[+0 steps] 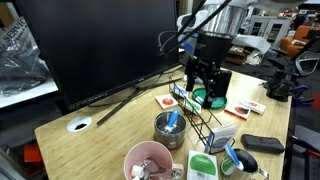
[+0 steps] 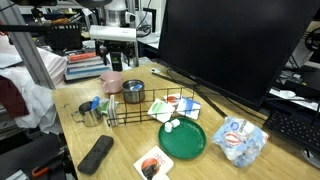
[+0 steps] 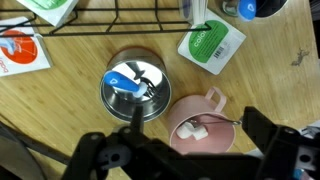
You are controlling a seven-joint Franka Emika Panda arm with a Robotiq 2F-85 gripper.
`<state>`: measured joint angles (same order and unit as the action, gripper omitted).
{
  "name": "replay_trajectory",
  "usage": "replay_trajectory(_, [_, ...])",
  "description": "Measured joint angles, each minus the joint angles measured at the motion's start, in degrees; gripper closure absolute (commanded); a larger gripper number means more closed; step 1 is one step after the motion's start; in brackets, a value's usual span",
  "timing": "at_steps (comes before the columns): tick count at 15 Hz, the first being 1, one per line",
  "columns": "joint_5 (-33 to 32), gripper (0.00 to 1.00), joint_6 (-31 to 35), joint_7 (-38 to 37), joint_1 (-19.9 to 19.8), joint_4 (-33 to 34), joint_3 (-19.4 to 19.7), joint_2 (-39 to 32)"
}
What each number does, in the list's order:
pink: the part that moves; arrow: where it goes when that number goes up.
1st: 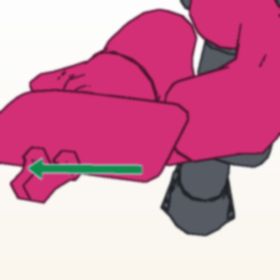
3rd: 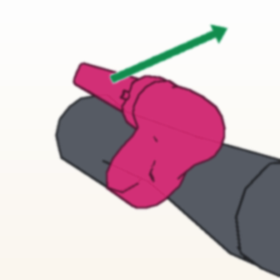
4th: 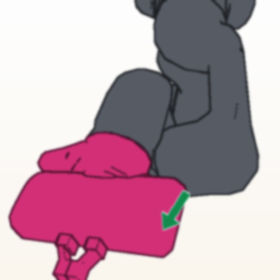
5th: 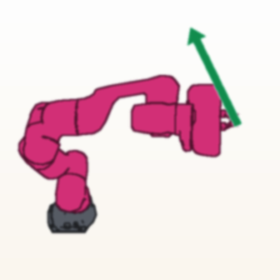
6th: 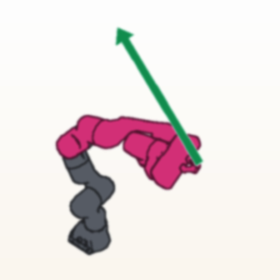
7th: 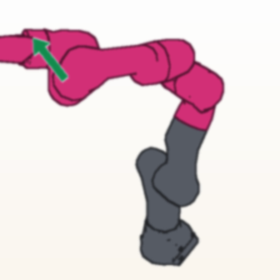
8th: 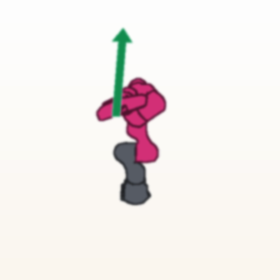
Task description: Pick up the blue spoon from the silver bowl and put it on the green plate
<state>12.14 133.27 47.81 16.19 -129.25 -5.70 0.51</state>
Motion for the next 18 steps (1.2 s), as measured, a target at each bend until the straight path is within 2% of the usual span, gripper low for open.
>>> replay_trajectory(8, [-0.9,0.00,0.5,2.6,-0.5,1.6,-0.8,-2.3])
replay_trajectory(12, [-9.6,0.00,0.4,4.1,-0.7,3.1,-2.6,-4.4])
replay_trajectory(18, [-17.6,0.00,0.5,9.8,-0.7,8.9,-5.4,-13.9])
